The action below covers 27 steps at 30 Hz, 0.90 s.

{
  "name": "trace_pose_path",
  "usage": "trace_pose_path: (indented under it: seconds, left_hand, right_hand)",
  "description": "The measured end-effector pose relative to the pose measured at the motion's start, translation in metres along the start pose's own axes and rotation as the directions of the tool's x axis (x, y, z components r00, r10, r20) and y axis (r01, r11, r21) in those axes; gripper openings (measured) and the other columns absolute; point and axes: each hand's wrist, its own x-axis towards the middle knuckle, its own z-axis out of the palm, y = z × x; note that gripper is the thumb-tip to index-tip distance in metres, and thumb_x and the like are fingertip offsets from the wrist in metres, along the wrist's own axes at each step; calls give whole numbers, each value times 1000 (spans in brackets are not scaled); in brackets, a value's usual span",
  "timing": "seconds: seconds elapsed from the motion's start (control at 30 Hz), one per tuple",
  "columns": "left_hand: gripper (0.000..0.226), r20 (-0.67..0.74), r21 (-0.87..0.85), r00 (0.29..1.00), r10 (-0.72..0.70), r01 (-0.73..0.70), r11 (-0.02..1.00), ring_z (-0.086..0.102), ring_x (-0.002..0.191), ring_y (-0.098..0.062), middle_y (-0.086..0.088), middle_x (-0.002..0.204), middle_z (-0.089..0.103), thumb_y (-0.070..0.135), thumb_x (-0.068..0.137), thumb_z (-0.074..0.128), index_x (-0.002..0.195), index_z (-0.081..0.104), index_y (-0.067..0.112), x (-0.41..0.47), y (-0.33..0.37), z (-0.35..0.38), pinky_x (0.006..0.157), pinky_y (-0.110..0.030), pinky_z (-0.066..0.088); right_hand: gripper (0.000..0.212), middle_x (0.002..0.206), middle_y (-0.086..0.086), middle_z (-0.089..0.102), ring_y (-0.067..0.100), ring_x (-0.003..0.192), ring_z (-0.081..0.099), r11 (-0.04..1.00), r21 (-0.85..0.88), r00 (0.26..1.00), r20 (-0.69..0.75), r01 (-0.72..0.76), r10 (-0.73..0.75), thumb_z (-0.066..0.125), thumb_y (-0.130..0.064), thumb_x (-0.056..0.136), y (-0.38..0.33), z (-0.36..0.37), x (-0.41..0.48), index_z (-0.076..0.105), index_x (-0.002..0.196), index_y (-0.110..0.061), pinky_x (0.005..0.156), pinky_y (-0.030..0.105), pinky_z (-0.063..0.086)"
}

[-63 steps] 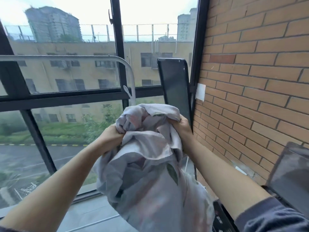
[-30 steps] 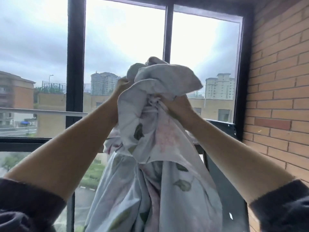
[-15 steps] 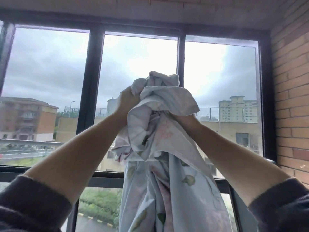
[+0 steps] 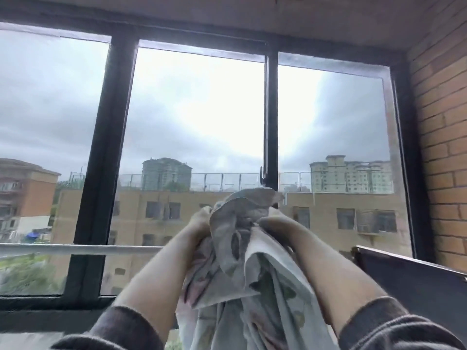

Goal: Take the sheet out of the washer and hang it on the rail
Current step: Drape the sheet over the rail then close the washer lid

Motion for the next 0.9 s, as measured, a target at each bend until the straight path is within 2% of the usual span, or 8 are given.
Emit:
trace_pose_path:
  seconds: [0.17,0.27,0.37,0.47,0.53,0.63,0.77,0.9]
  left_hand:
    - [52,29,96,999,21,-24,995,58,114,-32,-12,120,63,50,85,55,115,59,8,5,-4,17,91,-38,46]
    - [50,77,251,994,74,-91,964,57,114,-25,-7,124,62,44,84,61,125,55,18,-1,-4,18,90,-29,44]
    - [31,-25,204,975,220,-210,956,63,102,-22,-3,109,70,36,84,57,114,62,26,-1,-22,24,86,-31,49]
    - [25,-125,218,940,319,-287,933,64,97,-27,-7,103,71,31,87,55,109,64,22,-7,-28,25,79,-36,51]
    - [20,-158,235,919,361,-320,918,62,88,-31,-11,96,68,25,91,50,95,64,11,-20,-36,29,73,-38,49]
    - [29,-176,232,894,412,-369,900,56,72,-27,-7,79,60,25,96,44,72,52,10,-31,-42,32,67,-40,46]
    - [30,-237,144,853,466,-444,885,50,64,-18,5,69,52,17,93,50,64,42,21,-41,-27,26,59,-32,40]
    - [11,-221,-164,913,342,-380,910,60,72,-16,0,73,59,-7,87,57,95,55,0,-53,-2,5,58,-13,43]
  right_hand:
    - [9,87,3,54,14,79,48,992,-73,994,-44,-100,97,58,-16,82,-2,9,-2,51,80,-13,61,18,42]
    - [28,77,-5,48,6,67,44,993,-47,994,22,-105,107,54,-29,94,10,7,5,42,69,-23,52,5,39]
    - [33,98,-2,68,16,89,61,992,72,986,-144,99,-88,60,-50,71,25,13,21,62,94,-27,81,21,51]
    - [18,89,3,65,26,91,58,974,-23,935,-278,225,-223,58,-8,87,29,10,16,61,104,-11,60,15,39]
    - [9,85,10,62,29,87,57,969,-112,890,-384,219,-245,52,-3,91,38,7,12,57,98,-3,53,19,33]
    - [12,66,-5,50,15,62,48,962,-130,859,-433,240,-273,54,-6,84,46,13,11,49,78,-14,45,13,35]
    - [24,59,-9,52,7,53,49,930,135,894,-350,343,-279,53,1,82,34,25,7,52,71,-20,47,15,36]
    - [8,66,-9,64,3,58,57,790,456,912,-221,410,-346,53,-5,90,11,36,-3,60,94,-4,58,19,47]
